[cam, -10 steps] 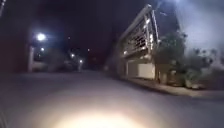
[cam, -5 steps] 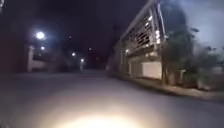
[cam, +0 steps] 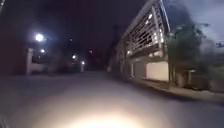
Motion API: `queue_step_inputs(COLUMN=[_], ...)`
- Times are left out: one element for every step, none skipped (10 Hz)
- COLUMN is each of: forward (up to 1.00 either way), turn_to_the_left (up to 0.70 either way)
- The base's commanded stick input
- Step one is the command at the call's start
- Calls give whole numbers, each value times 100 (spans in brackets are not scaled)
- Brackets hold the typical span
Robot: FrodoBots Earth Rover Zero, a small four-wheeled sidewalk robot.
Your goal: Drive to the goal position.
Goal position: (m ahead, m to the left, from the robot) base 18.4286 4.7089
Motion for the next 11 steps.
queue_step_inputs(forward=[70, 70, 70, 70, 70, 70, 70, 70, 70, 70, 70], turn_to_the_left=[0, 0, 0, 0, 0, 0, 0, 0, 0, 0, 0])
